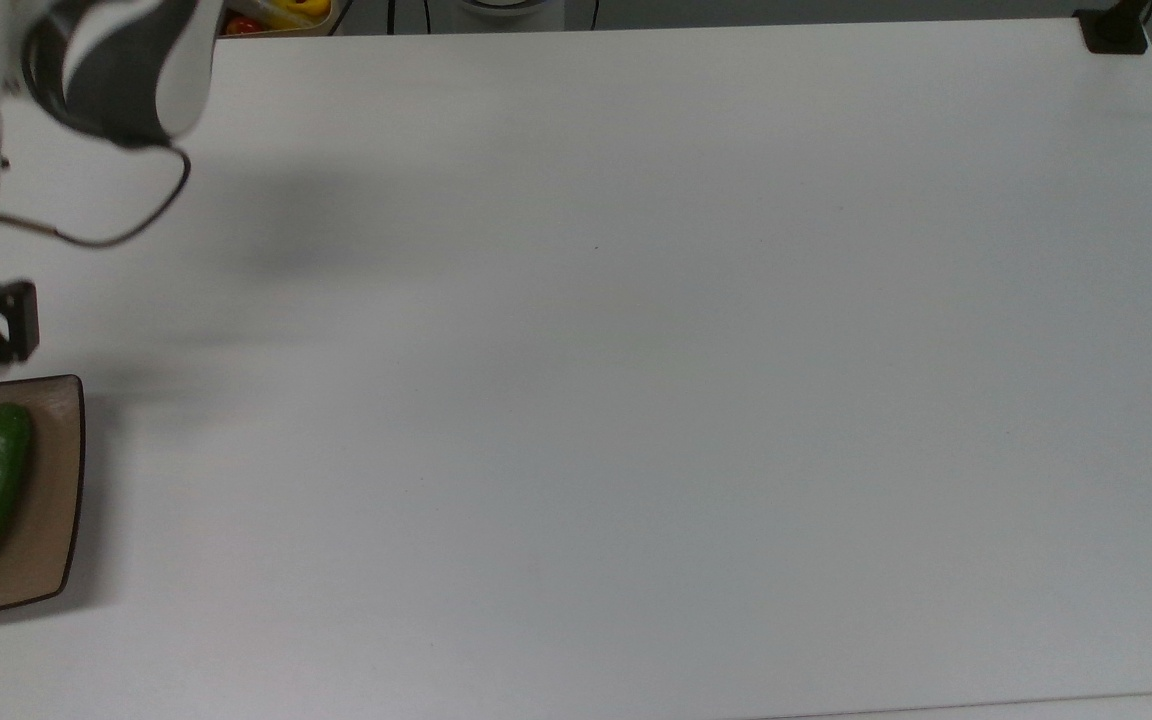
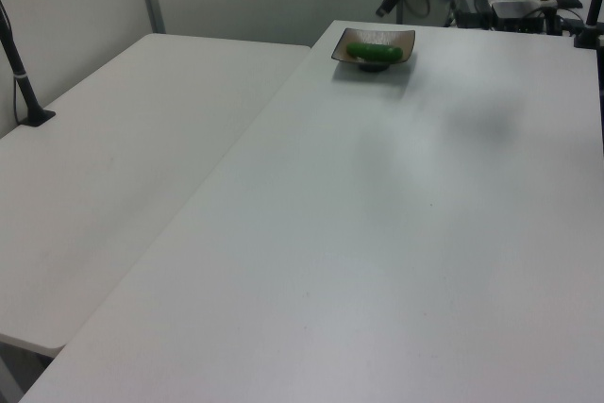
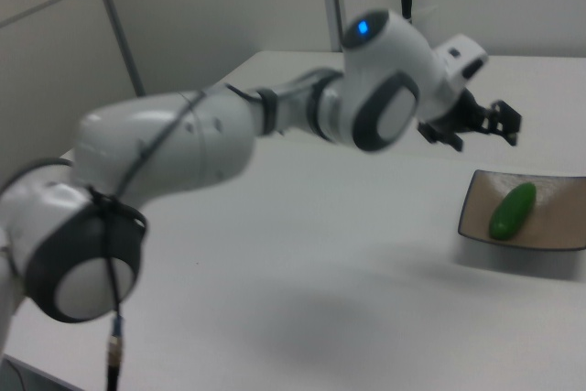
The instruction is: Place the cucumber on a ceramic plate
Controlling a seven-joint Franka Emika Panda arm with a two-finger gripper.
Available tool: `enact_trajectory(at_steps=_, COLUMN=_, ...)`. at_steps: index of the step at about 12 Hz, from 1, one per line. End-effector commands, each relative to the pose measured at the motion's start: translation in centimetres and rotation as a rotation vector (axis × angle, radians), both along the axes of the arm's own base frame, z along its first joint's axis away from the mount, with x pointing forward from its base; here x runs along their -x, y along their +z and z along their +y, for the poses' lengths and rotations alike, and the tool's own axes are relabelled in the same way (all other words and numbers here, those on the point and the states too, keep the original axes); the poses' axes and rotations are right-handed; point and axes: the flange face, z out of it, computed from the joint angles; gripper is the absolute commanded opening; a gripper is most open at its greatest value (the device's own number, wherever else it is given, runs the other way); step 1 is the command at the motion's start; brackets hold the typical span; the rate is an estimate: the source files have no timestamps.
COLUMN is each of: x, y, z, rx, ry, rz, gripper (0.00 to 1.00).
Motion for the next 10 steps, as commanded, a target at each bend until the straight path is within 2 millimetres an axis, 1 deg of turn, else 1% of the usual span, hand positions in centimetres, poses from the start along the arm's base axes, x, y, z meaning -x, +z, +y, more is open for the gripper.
enact_trajectory(at_steps=1, x=5.9, y=7.0, z=6.5, rx=-0.105, ry=-0.064, rz=0.169, gripper=1.0)
enact_trajectory(at_steps=2, x=7.6, y=9.2, z=8.6, rx=-0.144, ry=-0.07, rz=0.228, gripper=1.0)
enact_trajectory(at_steps=3, x=9.2, y=11.6, z=11.8, rx=-0.209, ry=-0.05, rz=0.285, gripper=1.0)
enact_trajectory(at_steps=4, x=11.0, y=13.4, z=14.1, rx=-0.272, ry=-0.045, rz=0.351, gripper=1.0)
enact_trajectory(at_steps=5, x=13.2, y=15.0, z=15.6, rx=-0.335, ry=-0.054, rz=0.419, gripper=1.0)
enact_trajectory(at_steps=6, x=14.7, y=16.0, z=18.8, rx=-0.368, ry=-0.052, rz=0.494, gripper=1.0)
enact_trajectory(at_steps=7, x=16.1, y=16.3, z=21.1, rx=-0.387, ry=-0.087, rz=0.551, gripper=1.0)
enact_trajectory(at_steps=8, x=17.3, y=16.5, z=24.7, rx=-0.39, ry=-0.094, rz=0.576, gripper=1.0)
enact_trajectory(at_steps=9, x=18.8, y=15.8, z=27.4, rx=-0.392, ry=-0.106, rz=0.595, gripper=1.0)
enact_trajectory(at_steps=10, x=19.8, y=15.2, z=30.2, rx=-0.386, ry=-0.102, rz=0.615, gripper=1.0)
